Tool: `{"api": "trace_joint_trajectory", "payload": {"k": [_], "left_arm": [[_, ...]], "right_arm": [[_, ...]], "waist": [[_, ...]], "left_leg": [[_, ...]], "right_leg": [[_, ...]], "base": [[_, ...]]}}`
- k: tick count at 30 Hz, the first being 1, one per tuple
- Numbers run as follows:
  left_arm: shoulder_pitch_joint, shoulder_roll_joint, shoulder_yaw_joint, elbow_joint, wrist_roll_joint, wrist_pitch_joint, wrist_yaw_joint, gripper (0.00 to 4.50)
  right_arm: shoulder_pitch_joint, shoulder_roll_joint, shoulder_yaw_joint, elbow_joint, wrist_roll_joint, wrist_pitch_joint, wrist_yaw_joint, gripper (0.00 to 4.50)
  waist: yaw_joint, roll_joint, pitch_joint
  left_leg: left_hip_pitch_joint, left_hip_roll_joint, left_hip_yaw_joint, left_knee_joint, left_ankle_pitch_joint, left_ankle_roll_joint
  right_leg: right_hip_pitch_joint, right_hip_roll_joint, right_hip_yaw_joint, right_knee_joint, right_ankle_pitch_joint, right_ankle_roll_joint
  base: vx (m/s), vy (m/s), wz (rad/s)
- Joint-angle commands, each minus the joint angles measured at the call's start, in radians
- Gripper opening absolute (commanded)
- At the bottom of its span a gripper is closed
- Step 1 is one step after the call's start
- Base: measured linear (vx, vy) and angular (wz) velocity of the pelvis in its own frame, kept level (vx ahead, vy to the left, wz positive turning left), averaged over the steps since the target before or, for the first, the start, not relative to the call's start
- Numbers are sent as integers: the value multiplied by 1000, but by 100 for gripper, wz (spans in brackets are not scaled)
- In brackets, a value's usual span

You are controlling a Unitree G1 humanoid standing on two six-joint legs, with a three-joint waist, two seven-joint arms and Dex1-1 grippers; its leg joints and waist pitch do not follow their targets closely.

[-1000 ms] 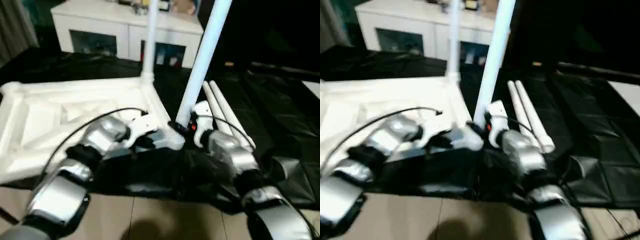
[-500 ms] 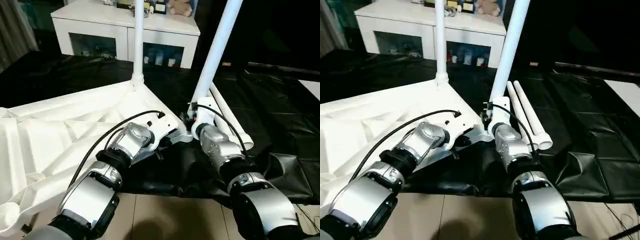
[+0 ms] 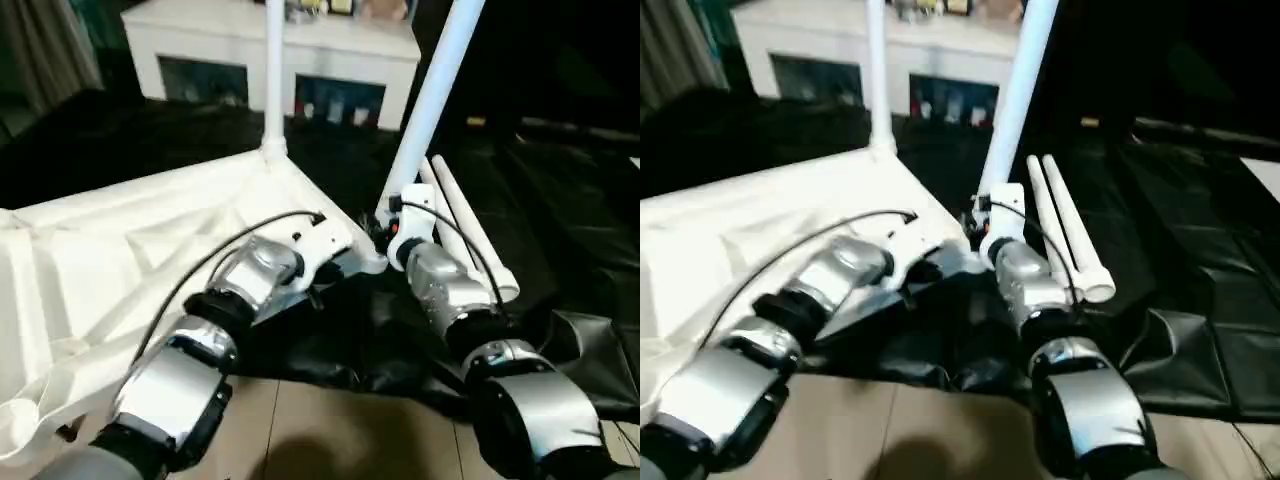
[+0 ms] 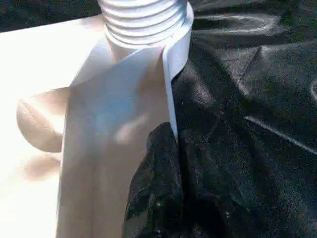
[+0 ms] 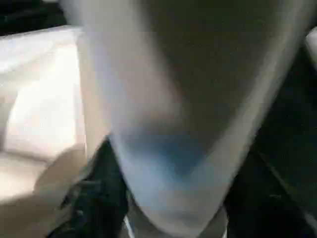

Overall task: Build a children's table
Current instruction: Insert table leg to table base

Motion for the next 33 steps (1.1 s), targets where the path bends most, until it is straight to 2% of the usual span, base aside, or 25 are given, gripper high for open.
{"api": "trace_joint_trajectory", "payload": {"k": [1,2,3,7,8,9,11,12,13,14,15,16,17,18,19,21,23,24,27,31,33], "left_arm": [[10,7,-26,-6,15,-20,-47,0],[11,23,-25,-15,14,-23,-68,0],[11,30,-26,-19,14,-25,-76,0],[14,52,-32,-30,11,-33,-108,0],[18,61,-34,-35,8,-48,-126,0],[18,61,-34,-35,8,-48,-126,0],[26,85,-35,-47,6,-90,-159,0],[30,92,-35,-53,6,-107,-170,0],[37,102,-31,-63,-1,-127,-190,0],[45,113,-27,-75,-11,-156,-216,0],[51,120,-21,-85,-20,-163,-234,0],[57,128,-16,-92,-26,-167,-245,0],[69,140,-11,-110,-48,-195,-287,0],[71,142,-10,-113,-52,-200,-294,0],[83,153,-8,-133,-69,-215,-337,0],[95,175,-16,-158,-81,-244,-395,0],[100,192,-27,-172,-83,-247,-434,0],[107,203,-34,-190,-90,-248,-475,0],[115,217,-44,-217,-99,-254,-527,0],[122,221,-45,-236,-104,-247,-546,0],[124,221,-44,-243,-108,-244,-551,0]], "right_arm": [[20,-1,13,1,6,70,73,276],[23,-23,26,-39,5,95,116,293],[27,-32,33,-57,3,106,134,302],[52,-67,56,-135,-3,157,208,323],[77,-86,72,-190,-2,185,241,346],[77,-86,72,-190,-2,185,241,346],[147,-131,109,-335,9,234,319,355],[170,-145,118,-383,12,252,345,355],[212,-168,129,-463,24,273,382,355],[253,-190,138,-540,41,288,419,355],[285,-207,142,-602,57,304,445,355],[319,-222,142,-659,74,311,469,355],[362,-240,139,-728,98,322,496,355],[369,-243,138,-738,101,323,500,355],[399,-255,139,-775,113,314,520,355],[443,-278,153,-829,118,303,555,355],[463,-290,167,-843,99,275,573,355],[479,-305,184,-857,83,253,598,355],[495,-327,208,-872,55,229,622,355],[477,-339,225,-830,9,194,607,355],[462,-335,228,-805,-2,176,603,355]], "waist": [[-11,14,-40],[-11,9,-44],[-14,13,-40],[-19,14,-44],[-21,12,-49],[-21,11,-53],[-18,7,-51],[-20,6,-53],[-20,5,-52],[-15,6,-50],[-11,2,-48],[-9,7,-49],[-11,5,-49],[-9,11,-45],[-10,10,-43],[-12,20,-42],[-15,17,-39],[-15,22,-39],[-15,21,-40],[-11,20,-40],[-7,19,-39]], "left_leg": [[-3,30,2,-66,-220,16],[-13,23,6,-57,-129,31],[-16,20,10,-55,-96,47],[-16,20,16,-46,-40,66],[-13,19,18,-41,-6,75],[-13,15,20,-33,43,94],[-15,11,20,-26,100,125],[-18,10,20,-24,105,137],[-20,10,19,-26,100,139],[-17,13,19,-26,82,140],[-17,16,19,-25,68,146],[-17,17,18,-26,63,142],[-15,20,19,-27,40,138],[-16,23,18,-31,9,125],[-18,23,17,-32,-3,116],[-14,26,19,-34,-43,95],[-15,24,20,-34,-54,83],[-14,24,19,-34,-61,75],[-14,23,20,-31,-52,74],[-13,21,21,-27,-37,79],[-13,20,23,-26,-57,77]], "right_leg": [[35,-65,44,-82,-99,-172],[46,-61,42,-70,13,-182],[42,-60,41,-69,70,-193],[49,-61,40,-63,168,-220],[51,-60,40,-57,232,-234],[53,-56,41,-49,321,-244],[58,-49,39,-43,420,-246],[59,-54,40,-39,446,-251],[62,-54,38,-41,438,-249],[64,-56,39,-45,414,-245],[66,-57,40,-45,407,-241],[65,-57,40,-44,400,-239],[61,-59,39,-45,367,-241],[59,-61,39,-52,309,-238],[60,-62,39,-51,286,-239],[55,-65,43,-56,227,-245],[53,-63,43,-56,204,-247],[52,-65,44,-56,191,-246],[52,-63,45,-54,207,-248],[50,-61,45,-48,230,-259],[49,-62,45,-49,194,-259]], "base": [[0,0,0],[0,0,0],[0,0,0],[0,0,0],[51,19,5],[51,19,5],[25,7,2],[0,0,0],[0,0,0],[0,0,0],[0,0,0],[0,0,0],[0,0,0],[0,0,0],[0,0,0],[0,0,0],[0,0,0],[0,0,0],[0,0,0],[0,0,0],[0,0,0]]}}
